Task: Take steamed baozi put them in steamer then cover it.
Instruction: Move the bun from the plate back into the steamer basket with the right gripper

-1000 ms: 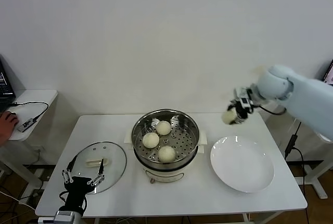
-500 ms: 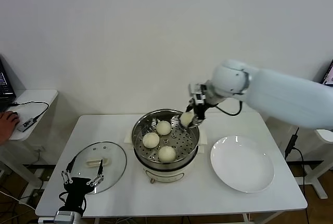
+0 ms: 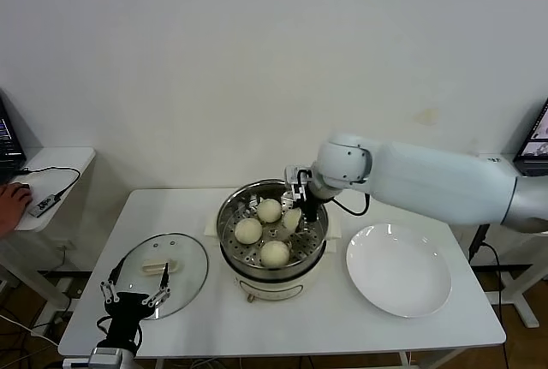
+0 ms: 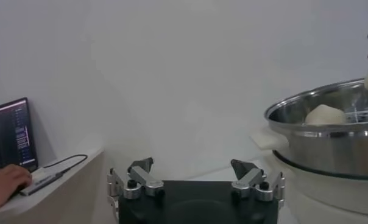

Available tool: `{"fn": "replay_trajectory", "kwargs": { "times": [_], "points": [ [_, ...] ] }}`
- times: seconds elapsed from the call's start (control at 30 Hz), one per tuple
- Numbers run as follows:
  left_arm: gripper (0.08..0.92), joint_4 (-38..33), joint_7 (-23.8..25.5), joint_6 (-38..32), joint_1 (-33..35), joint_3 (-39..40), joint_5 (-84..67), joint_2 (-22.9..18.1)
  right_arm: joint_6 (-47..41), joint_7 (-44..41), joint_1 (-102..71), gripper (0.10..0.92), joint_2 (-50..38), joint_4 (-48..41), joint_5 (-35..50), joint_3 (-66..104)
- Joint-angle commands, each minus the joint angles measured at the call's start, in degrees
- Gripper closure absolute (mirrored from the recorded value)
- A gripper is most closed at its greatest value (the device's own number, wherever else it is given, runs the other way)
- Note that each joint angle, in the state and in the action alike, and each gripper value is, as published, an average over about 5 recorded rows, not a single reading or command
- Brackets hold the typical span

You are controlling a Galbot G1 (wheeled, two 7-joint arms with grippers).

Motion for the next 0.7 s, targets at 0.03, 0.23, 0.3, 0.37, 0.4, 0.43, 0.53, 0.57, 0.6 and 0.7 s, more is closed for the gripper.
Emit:
{"fn": "replay_trajectory", "kwargs": {
  "times": [0.03, 0.23, 0.3, 0.37, 0.4, 0.43, 0.53, 0.57, 0.6, 0.7],
  "points": [
    [0.177, 0.1, 0.0, 0.0, -0.2, 0.2, 0.0, 0.0, -0.9, 1.5, -3.4, 0.440, 1.6, -1.4, -3.3, -0.7],
    [0.177, 0.3, 0.0, 0.0, -0.2, 0.4, 0.1, -0.1, -0.2, 1.7, -4.3, 0.439, 1.5, -1.4, -3.9, 0.4],
    [0.177, 0.3, 0.0, 0.0, -0.2, 0.5, 0.1, -0.2, -0.2, 1.5, -4.1, 0.436, 1.4, -1.0, -3.9, 0.9],
    [0.177, 0.4, 0.0, 0.0, -0.2, 0.7, 0.2, -0.2, -0.3, 1.1, -3.4, 0.427, 1.0, -0.4, -3.9, 1.2],
    [0.177, 0.5, 0.0, 0.0, -0.2, 0.7, 0.3, -0.3, -0.4, 0.9, -2.9, 0.412, 0.6, 0.0, -3.9, 1.4],
    [0.177, 0.5, 0.0, 0.1, -0.2, 0.8, 0.3, -0.3, -0.5, 0.7, -2.4, 0.397, 0.2, 0.4, -3.9, 1.7],
    [0.177, 0.6, 0.0, 0.1, -0.4, 1.0, 0.4, -0.4, -0.6, 0.0, -0.9, 0.324, -1.5, 1.8, -3.9, 3.2],
    [0.177, 0.6, 0.0, 0.1, -0.4, 1.0, 0.4, -0.4, -0.5, -0.2, -0.6, 0.298, -2.1, 2.2, -3.9, 3.9],
    [0.177, 0.7, 0.1, 0.1, -0.5, 1.1, 0.3, -0.3, -0.3, -0.4, -0.5, 0.269, -2.7, 2.5, -3.8, 4.9],
    [0.177, 0.8, 0.4, 0.0, -0.6, 1.1, 0.0, -0.2, 1.0, 0.2, -0.9, 0.214, -4.9, 3.9, -3.6, 8.4]
  ]
}}
